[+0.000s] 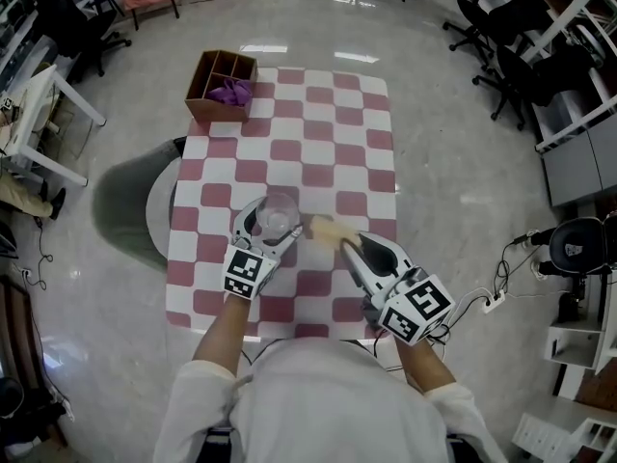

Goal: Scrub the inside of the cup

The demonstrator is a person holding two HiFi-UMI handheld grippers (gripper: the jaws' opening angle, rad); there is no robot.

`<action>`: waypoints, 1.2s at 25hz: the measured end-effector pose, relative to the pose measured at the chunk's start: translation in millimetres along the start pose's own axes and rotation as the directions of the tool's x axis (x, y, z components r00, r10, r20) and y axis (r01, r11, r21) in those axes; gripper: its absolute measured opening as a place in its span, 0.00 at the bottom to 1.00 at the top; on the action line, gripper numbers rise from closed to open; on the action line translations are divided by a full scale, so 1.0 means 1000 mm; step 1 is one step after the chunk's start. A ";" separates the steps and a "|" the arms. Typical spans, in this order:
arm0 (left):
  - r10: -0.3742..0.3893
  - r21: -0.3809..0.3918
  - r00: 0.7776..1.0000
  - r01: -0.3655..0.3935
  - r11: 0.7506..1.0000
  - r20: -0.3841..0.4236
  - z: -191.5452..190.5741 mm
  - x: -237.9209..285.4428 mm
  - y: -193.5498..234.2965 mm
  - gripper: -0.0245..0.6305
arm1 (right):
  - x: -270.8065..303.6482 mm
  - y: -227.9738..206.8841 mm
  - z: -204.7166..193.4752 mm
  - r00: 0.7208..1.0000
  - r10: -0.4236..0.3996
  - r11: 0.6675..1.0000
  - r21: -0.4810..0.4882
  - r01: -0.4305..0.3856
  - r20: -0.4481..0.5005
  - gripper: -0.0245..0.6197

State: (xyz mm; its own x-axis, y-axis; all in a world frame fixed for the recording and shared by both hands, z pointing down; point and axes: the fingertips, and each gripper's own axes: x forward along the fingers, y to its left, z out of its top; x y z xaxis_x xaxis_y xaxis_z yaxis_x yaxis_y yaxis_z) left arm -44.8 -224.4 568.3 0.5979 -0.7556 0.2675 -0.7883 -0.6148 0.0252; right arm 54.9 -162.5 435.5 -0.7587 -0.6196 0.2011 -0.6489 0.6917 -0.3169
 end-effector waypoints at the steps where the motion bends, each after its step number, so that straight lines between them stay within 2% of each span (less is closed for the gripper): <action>1: 0.001 -0.004 1.000 -0.002 1.000 -0.005 -0.003 0.001 0.001 0.61 | 0.001 -0.001 -0.002 1.000 0.000 1.000 0.004 0.000 -0.004 0.17; 13: 0.008 -0.059 0.997 -0.013 0.998 -0.073 -0.035 0.018 0.007 0.61 | 0.000 -0.014 -0.018 0.998 -0.027 0.999 0.031 0.028 -0.049 0.17; 26: 0.021 -0.062 0.998 -0.025 0.998 -0.065 -0.045 0.025 0.009 0.61 | 0.002 -0.020 -0.024 0.998 -0.027 0.999 0.041 0.030 -0.063 0.17; 30: 0.019 -0.041 0.998 -0.021 0.999 -0.058 -0.046 0.025 0.008 0.61 | 0.004 -0.020 -0.025 0.998 -0.025 0.999 0.040 0.028 -0.062 0.17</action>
State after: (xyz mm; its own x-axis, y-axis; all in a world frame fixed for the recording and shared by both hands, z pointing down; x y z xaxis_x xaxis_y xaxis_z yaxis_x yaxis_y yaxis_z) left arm -42.7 -238.0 619.6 0.5737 -0.7524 0.3236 -0.8058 -0.5892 0.0586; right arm 63.7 -169.8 465.6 -0.7443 -0.6125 0.2662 -0.6668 0.6591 -0.3479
